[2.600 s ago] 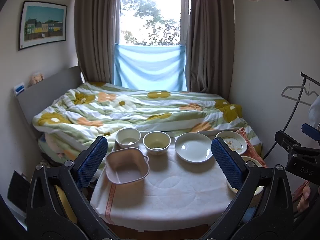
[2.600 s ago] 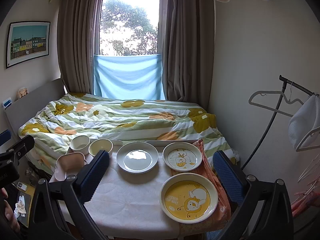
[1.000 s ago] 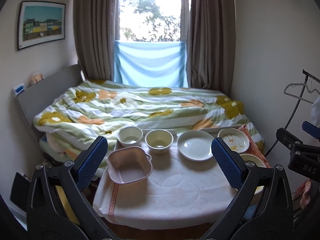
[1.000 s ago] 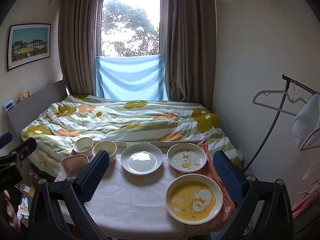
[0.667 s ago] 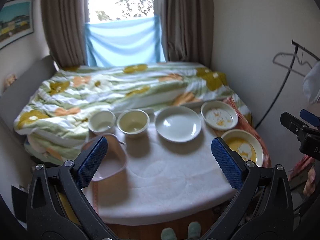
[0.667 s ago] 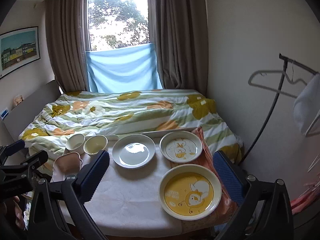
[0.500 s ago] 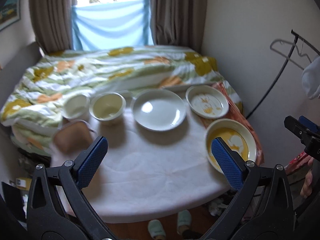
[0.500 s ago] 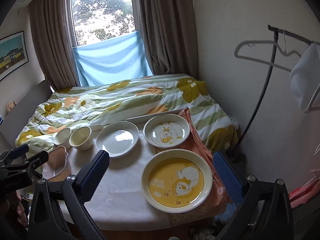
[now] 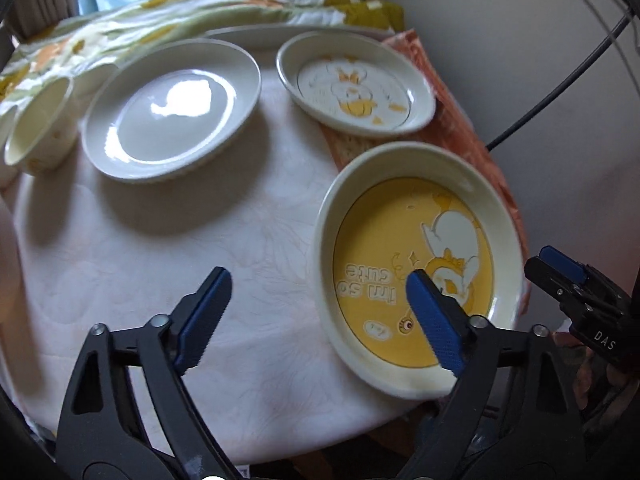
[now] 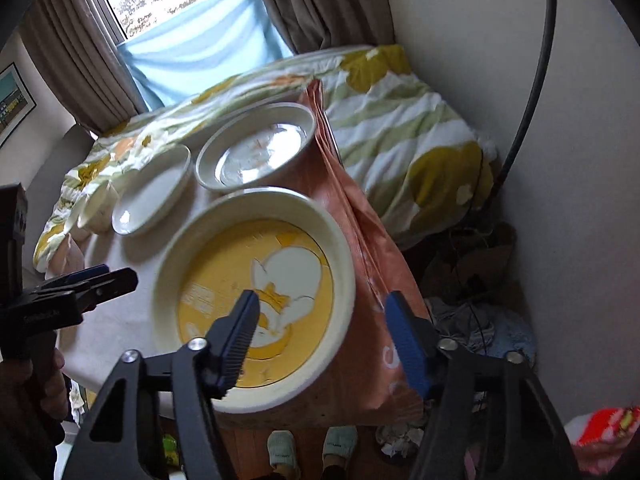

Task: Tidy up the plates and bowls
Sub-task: 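Close the left gripper on the yellow duck plate rim while the right gripper grips it too, then carry the yellow plate beside the pink basin and open both grippers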

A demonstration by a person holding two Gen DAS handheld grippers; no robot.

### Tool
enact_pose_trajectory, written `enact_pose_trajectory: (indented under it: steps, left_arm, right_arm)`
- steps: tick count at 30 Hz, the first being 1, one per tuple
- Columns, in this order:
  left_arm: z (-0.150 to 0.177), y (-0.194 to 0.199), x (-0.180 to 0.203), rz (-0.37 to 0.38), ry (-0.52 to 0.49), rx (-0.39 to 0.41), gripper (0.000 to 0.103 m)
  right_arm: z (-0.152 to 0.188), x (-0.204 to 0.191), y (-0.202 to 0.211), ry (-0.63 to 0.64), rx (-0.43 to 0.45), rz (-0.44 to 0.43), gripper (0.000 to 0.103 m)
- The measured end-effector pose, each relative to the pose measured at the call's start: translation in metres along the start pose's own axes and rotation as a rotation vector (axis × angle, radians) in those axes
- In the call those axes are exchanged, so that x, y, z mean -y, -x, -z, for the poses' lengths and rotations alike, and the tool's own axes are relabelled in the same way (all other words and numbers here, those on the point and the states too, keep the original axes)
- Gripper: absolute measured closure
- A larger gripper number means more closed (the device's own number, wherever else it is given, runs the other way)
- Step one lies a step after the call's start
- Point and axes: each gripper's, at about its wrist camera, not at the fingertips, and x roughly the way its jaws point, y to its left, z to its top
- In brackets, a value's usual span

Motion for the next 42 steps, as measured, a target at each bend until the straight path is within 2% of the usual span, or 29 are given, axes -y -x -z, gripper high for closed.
enact_pose_trajectory:
  steps: [6,13,18,19,25,32,38,42]
  left_arm:
    - [0.0,-0.025,0.006,-0.018,0.012,-0.047,0.03]
    - [-0.004,-0.044,0.007,-0.02,0.018,-0.087,0.061]
    - [-0.002,-0.044,0.005,0.003,0.03,-0.098,0.081]
    - [-0.002,-0.044,0.006,0.003,0.028,-0.099,0.082]
    - [0.001,-0.04,0.013,-0.044,-0.001,-0.095,0.083]
    - [0.006,-0.034,0.015,-0.039,0.008,-0.086,0.083]
    - [0.01,-0.011,0.008,-0.04,0.021,-0.045,0.083]
    - [0.016,0.012,-0.009,-0.042,0.048,-0.012,0.083]
  right_arm:
    - [0.0,0.006,-0.022,0.031,-0.025,-0.064,0.066]
    - [-0.011,0.015,-0.046,0.037,-0.057,-0.107,0.076]
    - [-0.014,0.02,-0.052,0.037,-0.066,-0.107,0.088]
    - [-0.013,0.019,-0.053,0.042,-0.066,-0.101,0.089]
    - [-0.016,0.021,-0.053,0.055,-0.077,-0.084,0.092]
    - [-0.016,0.017,-0.048,0.075,-0.072,-0.061,0.092]
    - [-0.022,0.005,-0.038,0.102,-0.049,-0.06,0.092]
    - [-0.024,-0.016,-0.028,0.134,-0.032,-0.072,0.092]
